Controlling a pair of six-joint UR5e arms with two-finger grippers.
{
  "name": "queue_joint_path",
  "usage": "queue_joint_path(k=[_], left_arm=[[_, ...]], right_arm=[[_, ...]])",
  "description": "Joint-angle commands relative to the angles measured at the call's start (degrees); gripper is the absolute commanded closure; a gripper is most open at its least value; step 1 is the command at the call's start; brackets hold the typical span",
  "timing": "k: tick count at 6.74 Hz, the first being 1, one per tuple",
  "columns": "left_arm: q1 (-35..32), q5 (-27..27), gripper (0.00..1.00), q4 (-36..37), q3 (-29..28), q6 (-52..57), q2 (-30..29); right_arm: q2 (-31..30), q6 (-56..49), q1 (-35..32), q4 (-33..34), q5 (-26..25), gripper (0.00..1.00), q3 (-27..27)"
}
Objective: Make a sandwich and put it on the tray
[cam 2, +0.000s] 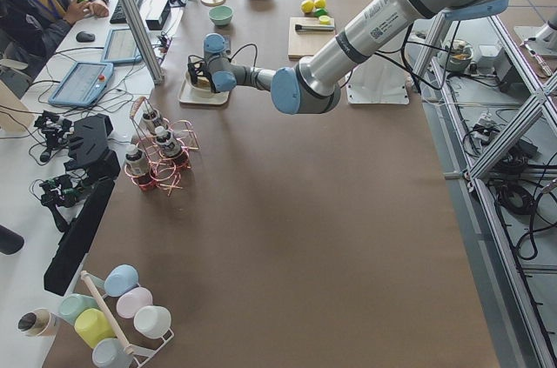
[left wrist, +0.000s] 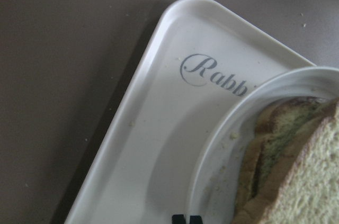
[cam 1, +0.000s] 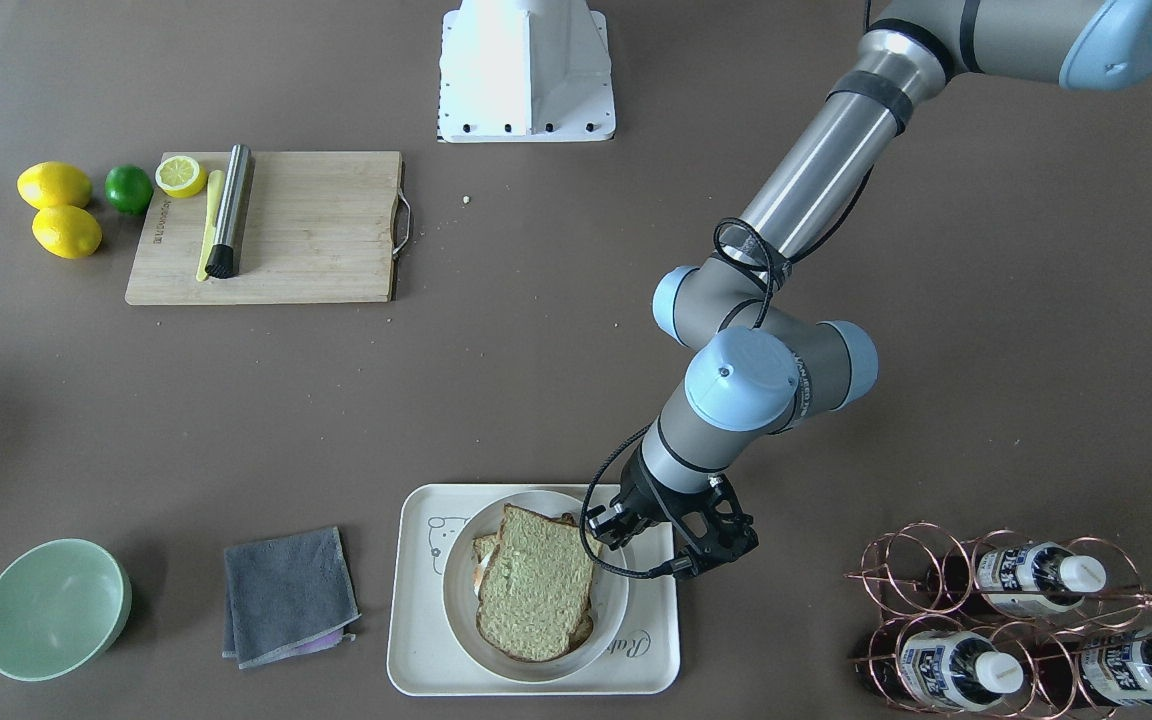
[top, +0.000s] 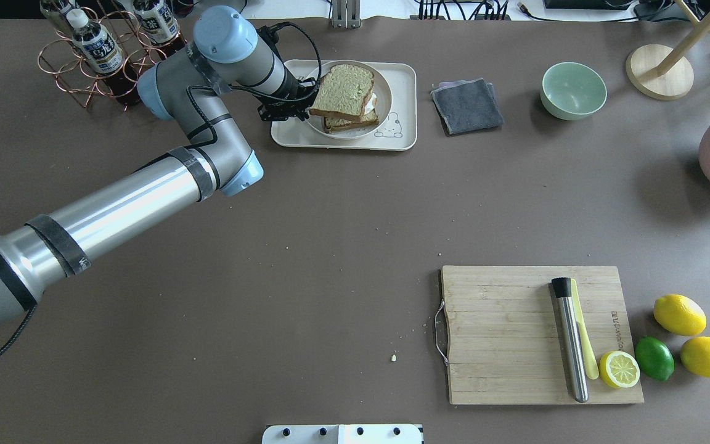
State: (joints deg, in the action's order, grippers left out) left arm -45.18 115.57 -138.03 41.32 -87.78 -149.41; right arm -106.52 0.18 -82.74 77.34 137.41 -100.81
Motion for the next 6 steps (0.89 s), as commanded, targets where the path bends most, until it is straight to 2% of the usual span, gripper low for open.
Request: queue_joint_path(k=[1,2,3,4,5,6], left_arm=[[-0.7,0.1,0.03,0.0,0.4,0.2,0.1],[-2.3,0.6,0.03,0.8,3.4,1.2,0.7],[-3.4,2.2,0.03,7.0,13.9,4.6,7.6],[-5.9,4.6,0.03,17.1,27.6,11.1,16.3],[-8.1,8.8,0.03,21.9,35.9,13.2,21.9],[-10.8,11.2,0.03,22.8,41.7,15.1,27.3]], right_arm=[[0.0,0.0,-0.1,0.0,0.0,0.00,-0.1],[0.0,0.0,-0.1,0.0,0.0,0.00,-0.1],[0.0,0.0,-0.1,0.0,0.0,0.00,-0.1],[0.0,0.0,-0.1,0.0,0.0,0.00,-0.1],[0.0,0.0,-0.1,0.0,0.0,0.00,-0.1],[0.0,0.0,-0.1,0.0,0.0,0.00,0.0]])
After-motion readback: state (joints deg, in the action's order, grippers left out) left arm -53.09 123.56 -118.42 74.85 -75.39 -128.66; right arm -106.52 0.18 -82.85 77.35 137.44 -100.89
